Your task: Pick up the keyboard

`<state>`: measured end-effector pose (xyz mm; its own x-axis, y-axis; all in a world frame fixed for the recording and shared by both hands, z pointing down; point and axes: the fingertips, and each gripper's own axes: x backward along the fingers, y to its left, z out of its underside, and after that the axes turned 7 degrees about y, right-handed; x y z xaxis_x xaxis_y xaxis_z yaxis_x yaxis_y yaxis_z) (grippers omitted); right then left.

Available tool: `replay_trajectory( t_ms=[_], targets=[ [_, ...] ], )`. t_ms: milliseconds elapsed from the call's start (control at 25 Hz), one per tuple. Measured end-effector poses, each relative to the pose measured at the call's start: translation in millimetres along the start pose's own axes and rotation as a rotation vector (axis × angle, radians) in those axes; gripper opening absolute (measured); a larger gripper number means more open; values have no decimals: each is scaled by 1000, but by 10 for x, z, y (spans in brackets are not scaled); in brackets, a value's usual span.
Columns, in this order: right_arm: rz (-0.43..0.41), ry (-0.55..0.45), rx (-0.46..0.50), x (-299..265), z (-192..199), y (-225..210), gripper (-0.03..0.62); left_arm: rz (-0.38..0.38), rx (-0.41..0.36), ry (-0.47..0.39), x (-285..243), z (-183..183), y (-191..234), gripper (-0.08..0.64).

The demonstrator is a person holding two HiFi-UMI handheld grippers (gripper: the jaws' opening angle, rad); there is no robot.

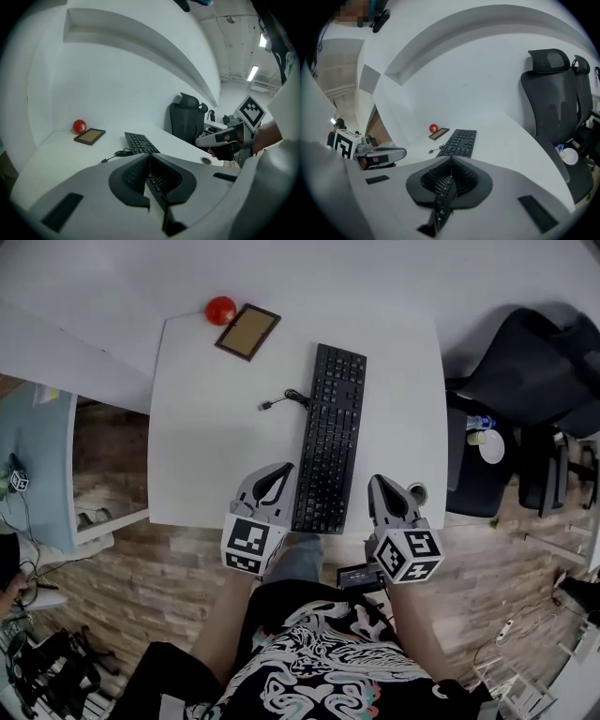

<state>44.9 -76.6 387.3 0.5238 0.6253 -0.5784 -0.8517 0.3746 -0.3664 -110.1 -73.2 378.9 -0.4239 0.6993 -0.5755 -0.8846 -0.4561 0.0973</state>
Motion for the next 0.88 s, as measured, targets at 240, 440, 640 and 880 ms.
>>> replay_trajectory(
  t_ms=[240, 440, 640, 880],
  targets=[
    [-31, 61, 22, -343, 105, -94, 29, 33, 19, 39, -316, 93, 108, 20],
    [-56, 106, -23, -559, 205, -179, 29, 66, 49, 102, -517, 210, 130, 20],
    [-70, 163, -65, -712, 391, -276, 29, 127, 100, 153, -618, 330, 103, 20],
    [-112, 181, -155, -771, 541, -310, 31, 142, 129, 174, -730, 395, 128, 20]
  ],
)
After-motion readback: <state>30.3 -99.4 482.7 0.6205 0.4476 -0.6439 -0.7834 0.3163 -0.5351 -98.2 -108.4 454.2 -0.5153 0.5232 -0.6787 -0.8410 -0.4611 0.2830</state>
